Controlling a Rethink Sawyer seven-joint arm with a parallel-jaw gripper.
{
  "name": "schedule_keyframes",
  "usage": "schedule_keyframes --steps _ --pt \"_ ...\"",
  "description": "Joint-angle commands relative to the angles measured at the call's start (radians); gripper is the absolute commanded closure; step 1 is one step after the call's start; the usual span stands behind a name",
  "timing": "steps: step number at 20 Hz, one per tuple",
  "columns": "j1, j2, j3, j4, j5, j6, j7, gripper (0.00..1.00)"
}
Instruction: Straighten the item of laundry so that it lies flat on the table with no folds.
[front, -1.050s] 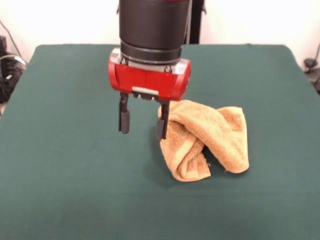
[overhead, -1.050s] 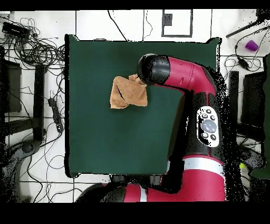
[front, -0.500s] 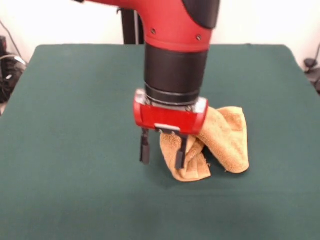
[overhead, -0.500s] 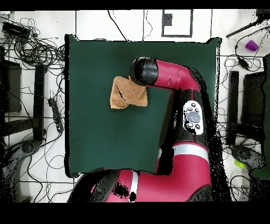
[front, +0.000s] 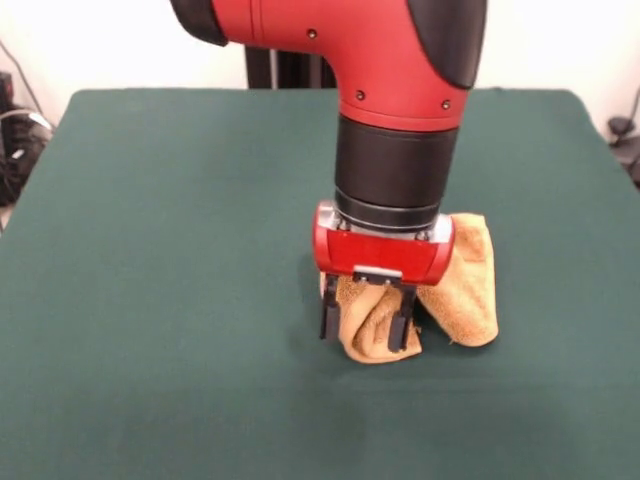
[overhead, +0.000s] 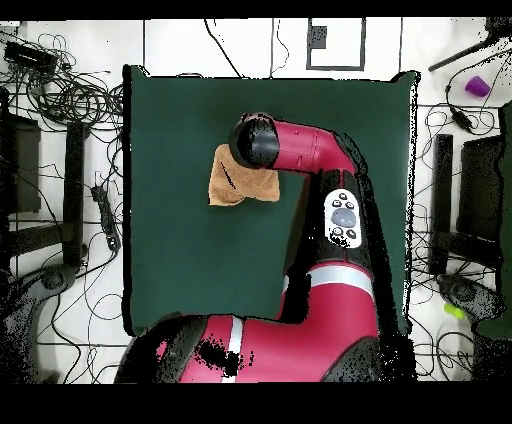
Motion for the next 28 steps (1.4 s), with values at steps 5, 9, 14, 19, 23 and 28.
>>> schedule_keyframes --steps 5,9,14,19,23,28 --pt "-0.073 -0.139 0.164 0.355 -0.031 -0.166 0.092 0.00" --pt "-0.093 -0.175 0.178 0.433 -0.068 -0.245 0.101 0.00" --pt "-0.111 -0.149 0.195 0.446 -0.087 -0.284 0.092 0.00" --pt "-0.081 -0.117 0.169 0.460 -0.115 -0.406 0.145 0.00" --pt "-0.060 -0.112 0.150 0.438 -0.094 -0.380 0.153 0.00" --pt "-0.030 -0.107 0.119 0.363 -0.044 -0.216 0.135 0.00"
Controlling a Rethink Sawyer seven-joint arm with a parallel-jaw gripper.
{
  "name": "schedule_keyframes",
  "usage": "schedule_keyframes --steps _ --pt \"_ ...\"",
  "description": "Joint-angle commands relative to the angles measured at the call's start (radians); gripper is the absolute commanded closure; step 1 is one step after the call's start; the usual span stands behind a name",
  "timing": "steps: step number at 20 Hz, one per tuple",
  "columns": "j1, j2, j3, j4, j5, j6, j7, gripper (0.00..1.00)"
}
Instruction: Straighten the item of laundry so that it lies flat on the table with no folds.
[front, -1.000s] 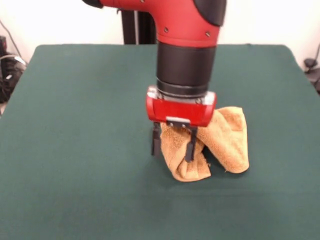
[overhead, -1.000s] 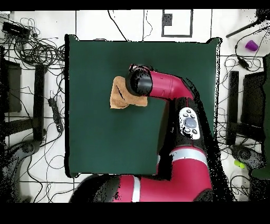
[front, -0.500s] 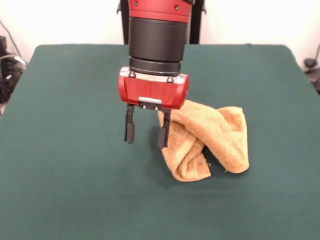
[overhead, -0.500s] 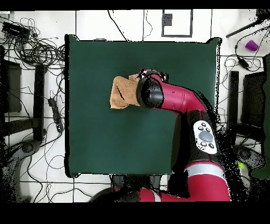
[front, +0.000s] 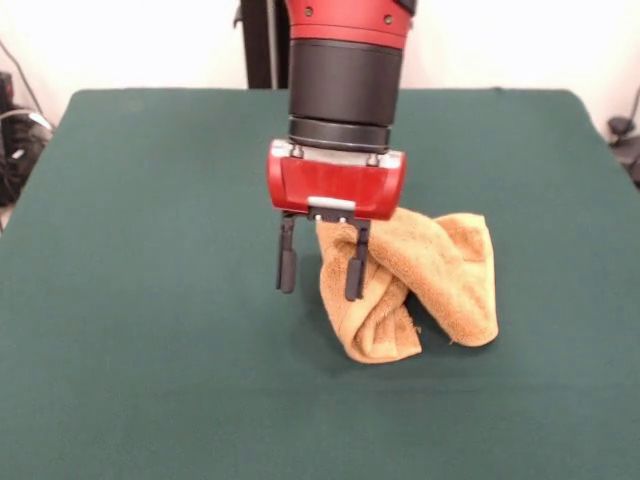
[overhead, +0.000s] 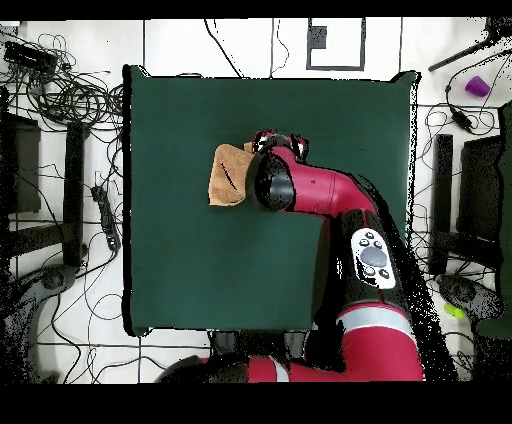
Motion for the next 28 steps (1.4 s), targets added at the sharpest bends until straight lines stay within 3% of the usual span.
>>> schedule_keyframes --steps 1,7,13,21,28 --pt "0.070 0.058 0.052 0.026 0.053 0.193 0.132 0.00" --pt "0.101 0.088 0.037 -0.085 0.122 0.403 0.153 0.00" --pt "0.148 0.137 0.003 -0.174 0.152 0.439 0.203 0.00" --pt "0.132 0.208 0.013 -0.316 0.178 0.575 0.158 0.00" --pt "0.104 0.254 0.047 -0.343 0.172 0.540 0.116 0.00"
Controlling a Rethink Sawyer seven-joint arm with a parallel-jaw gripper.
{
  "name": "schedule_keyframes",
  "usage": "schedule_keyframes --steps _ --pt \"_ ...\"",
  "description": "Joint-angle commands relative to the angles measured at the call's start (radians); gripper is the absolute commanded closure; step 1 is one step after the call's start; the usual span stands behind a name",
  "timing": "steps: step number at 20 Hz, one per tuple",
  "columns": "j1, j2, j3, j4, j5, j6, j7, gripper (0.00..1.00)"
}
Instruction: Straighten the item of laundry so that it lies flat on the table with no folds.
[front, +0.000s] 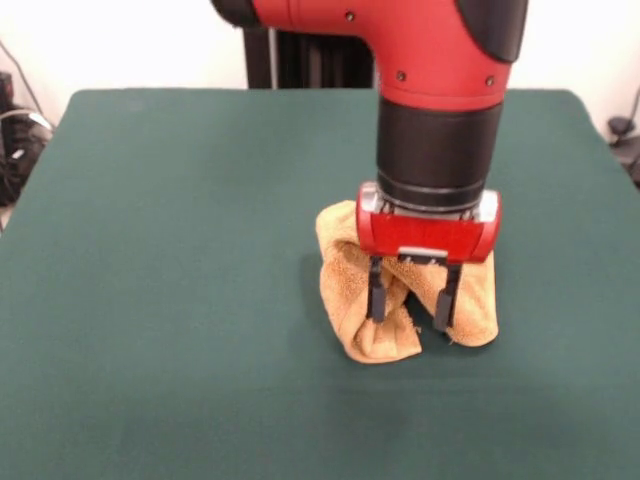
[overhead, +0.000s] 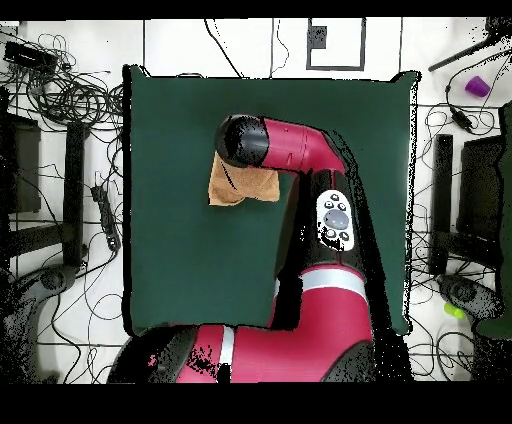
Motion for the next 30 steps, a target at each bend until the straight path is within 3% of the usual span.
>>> schedule_keyframes --steps 1,10,17,24,30 --pt "0.001 0.121 0.073 -0.050 0.036 0.095 0.117 0.00" --pt "-0.007 0.136 0.065 -0.067 0.037 0.121 0.115 0.00" --pt "-0.003 0.114 0.064 -0.013 0.032 0.110 0.114 0.00" --pt "0.022 0.172 0.037 -0.091 0.031 0.200 0.128 0.00" --pt "0.040 0.169 0.011 -0.113 0.018 0.257 0.137 0.00"
